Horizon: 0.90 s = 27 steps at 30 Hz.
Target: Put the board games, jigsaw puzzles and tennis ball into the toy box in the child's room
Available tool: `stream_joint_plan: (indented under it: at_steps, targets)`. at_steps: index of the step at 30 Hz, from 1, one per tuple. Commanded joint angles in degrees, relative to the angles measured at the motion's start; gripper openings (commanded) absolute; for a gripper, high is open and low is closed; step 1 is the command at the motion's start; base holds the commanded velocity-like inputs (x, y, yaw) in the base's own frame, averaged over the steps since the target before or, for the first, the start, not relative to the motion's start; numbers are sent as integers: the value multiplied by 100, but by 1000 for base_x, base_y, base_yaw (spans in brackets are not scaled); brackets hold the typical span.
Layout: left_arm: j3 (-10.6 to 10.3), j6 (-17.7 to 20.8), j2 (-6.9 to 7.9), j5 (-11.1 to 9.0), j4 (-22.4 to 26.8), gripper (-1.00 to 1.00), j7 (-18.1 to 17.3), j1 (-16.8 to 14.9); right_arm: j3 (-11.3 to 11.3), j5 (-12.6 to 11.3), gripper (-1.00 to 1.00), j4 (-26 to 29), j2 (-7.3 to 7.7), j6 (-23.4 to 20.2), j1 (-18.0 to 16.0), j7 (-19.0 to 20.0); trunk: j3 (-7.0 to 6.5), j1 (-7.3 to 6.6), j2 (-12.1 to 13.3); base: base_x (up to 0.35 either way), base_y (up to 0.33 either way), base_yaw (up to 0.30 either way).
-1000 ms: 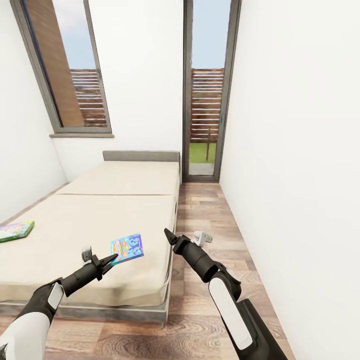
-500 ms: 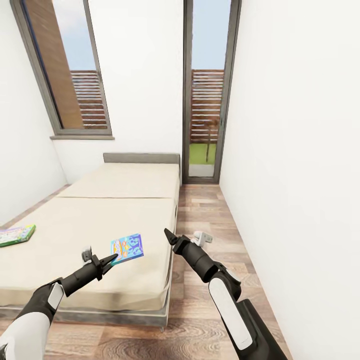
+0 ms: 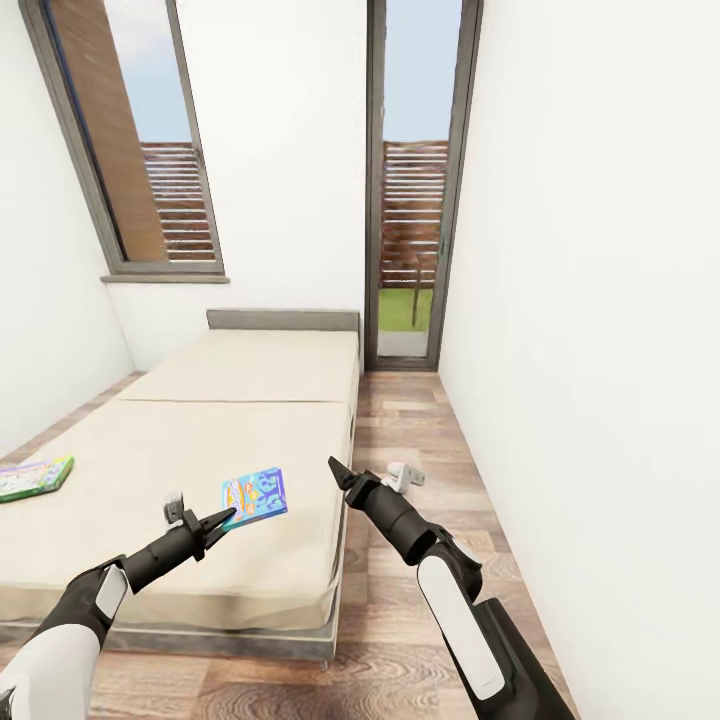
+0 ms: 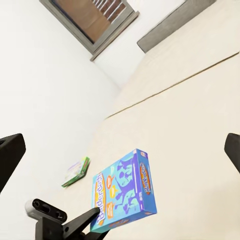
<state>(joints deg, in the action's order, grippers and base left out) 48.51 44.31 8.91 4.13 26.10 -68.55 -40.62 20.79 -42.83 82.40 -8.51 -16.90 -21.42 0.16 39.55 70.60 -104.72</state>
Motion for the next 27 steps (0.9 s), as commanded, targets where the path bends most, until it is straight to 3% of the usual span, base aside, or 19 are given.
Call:
stream_joint_plan:
  at_steps: [1,21,27]
  targets:
    - [34,43,-3,53,1,-100,-27,-7,-5,-33,100,4,-1,-24,-3,2,-13,-23,39,0,0,0]
    - [20,43,-3,53,1,-100,-34,-7,-5,-33,100,4,-9,-15,-3,2,-379,-463,841,0,0,2]
    - [11,43,-3,53,1,-100,-35,-7,2,-33,100,4,-10,-15,-3,2,-513,-594,1082,0,0,126]
